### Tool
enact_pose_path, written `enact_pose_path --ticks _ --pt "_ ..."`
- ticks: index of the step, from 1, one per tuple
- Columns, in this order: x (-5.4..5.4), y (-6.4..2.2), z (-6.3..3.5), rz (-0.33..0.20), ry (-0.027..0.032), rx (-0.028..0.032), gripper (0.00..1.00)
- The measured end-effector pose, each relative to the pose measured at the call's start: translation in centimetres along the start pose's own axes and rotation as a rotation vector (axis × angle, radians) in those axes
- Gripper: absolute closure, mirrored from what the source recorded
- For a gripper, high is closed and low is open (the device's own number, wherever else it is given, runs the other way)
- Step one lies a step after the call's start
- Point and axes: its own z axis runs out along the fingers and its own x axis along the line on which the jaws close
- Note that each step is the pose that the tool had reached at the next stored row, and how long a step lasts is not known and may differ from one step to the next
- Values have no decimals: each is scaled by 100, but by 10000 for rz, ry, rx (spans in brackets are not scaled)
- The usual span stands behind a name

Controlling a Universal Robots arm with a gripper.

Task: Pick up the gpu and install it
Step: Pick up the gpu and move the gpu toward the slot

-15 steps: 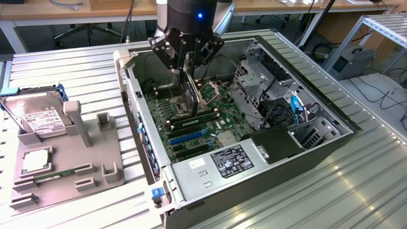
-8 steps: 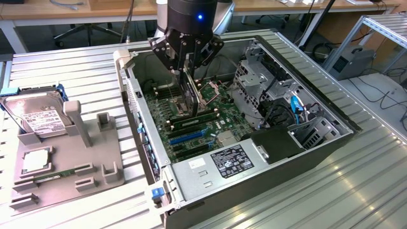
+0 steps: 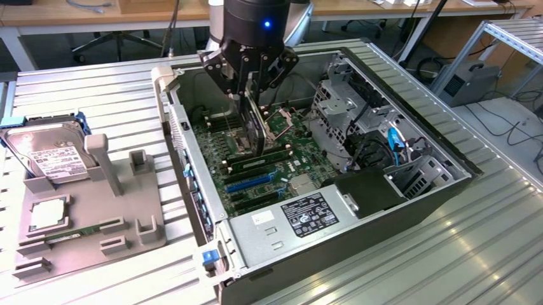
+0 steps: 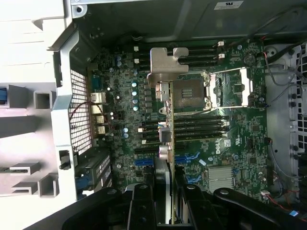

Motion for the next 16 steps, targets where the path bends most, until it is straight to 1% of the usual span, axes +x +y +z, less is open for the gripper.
enact_pose_path --ticks 16 --pt "-20 1 41 0 -1 0 73"
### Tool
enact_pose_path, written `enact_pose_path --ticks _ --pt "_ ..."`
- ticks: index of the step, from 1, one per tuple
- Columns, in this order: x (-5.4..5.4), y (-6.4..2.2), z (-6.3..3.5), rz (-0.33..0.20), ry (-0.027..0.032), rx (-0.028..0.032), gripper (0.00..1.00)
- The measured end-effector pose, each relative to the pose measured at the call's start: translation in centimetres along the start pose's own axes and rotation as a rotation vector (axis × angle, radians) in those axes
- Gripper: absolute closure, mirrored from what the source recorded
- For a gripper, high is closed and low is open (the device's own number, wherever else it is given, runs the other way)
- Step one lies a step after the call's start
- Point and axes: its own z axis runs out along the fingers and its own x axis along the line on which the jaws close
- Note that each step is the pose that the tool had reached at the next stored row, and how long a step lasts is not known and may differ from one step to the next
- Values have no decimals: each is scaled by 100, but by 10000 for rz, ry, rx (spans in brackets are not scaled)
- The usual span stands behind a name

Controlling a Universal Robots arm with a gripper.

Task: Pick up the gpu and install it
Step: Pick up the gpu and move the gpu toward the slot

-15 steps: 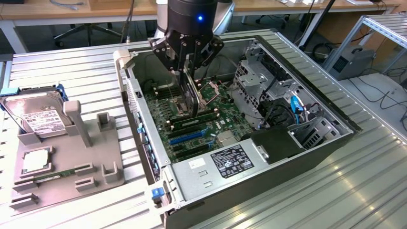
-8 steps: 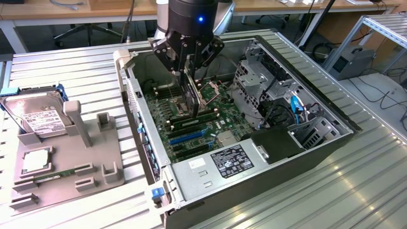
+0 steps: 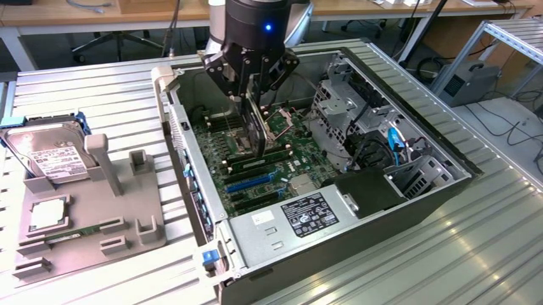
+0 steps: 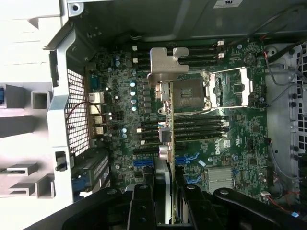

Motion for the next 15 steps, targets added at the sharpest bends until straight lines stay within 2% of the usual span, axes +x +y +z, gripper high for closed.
enact_pose_path --ticks 15 --pt "-19 0 46 0 -2 -2 73"
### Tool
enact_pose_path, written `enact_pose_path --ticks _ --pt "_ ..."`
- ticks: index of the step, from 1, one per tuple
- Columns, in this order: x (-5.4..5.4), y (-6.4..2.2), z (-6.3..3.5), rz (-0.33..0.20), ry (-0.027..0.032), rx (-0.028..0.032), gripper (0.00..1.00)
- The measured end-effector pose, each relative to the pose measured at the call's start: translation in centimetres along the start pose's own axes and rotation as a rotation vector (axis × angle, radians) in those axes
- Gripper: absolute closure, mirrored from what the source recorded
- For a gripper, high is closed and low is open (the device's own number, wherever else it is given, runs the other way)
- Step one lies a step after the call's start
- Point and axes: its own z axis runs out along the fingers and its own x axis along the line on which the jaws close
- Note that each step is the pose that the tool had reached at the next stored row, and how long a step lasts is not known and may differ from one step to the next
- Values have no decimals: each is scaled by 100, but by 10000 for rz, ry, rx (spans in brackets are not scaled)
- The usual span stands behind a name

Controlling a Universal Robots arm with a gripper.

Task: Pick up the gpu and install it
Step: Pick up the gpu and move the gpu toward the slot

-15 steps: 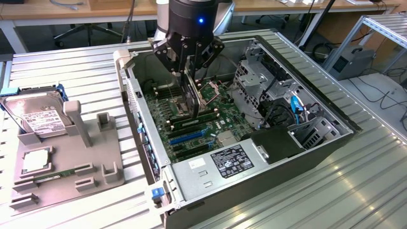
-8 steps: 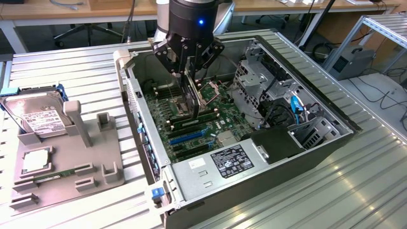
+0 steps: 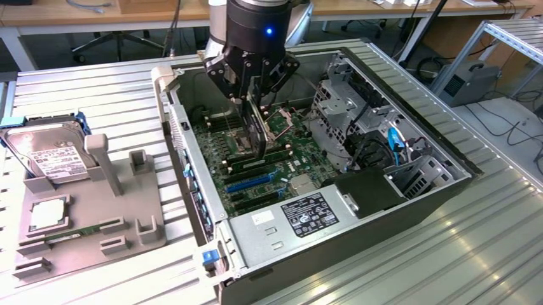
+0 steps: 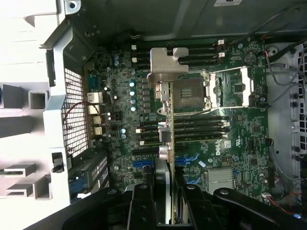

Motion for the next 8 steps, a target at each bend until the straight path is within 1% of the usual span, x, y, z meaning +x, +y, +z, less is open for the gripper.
enact_pose_path --ticks 8 --pt "-75 5 24 0 1 1 73"
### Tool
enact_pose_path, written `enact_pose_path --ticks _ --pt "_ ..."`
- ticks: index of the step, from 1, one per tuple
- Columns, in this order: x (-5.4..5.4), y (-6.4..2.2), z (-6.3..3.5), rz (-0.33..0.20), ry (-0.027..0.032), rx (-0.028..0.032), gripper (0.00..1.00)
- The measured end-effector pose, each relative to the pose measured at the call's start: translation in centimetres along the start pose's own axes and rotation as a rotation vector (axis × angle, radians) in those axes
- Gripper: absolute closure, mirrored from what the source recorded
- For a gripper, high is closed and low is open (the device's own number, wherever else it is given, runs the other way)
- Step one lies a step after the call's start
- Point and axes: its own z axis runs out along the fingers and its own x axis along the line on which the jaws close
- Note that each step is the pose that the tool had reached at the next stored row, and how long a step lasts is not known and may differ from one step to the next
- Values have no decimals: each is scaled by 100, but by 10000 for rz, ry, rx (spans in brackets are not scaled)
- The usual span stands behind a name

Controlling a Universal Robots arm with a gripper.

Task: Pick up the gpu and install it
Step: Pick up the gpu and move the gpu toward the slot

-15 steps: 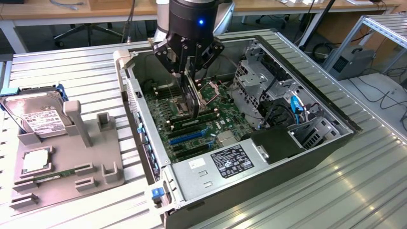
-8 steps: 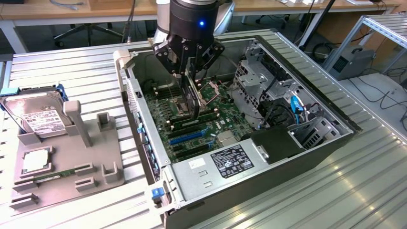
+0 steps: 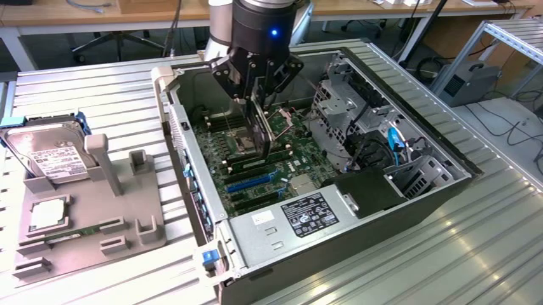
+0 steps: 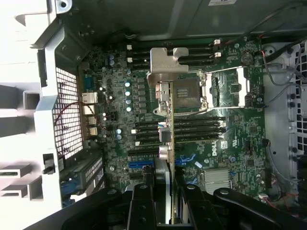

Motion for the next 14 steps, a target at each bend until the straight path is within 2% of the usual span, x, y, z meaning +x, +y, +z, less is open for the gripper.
enact_pose_path --ticks 14 --pt "-112 8 37 0 0 2 73"
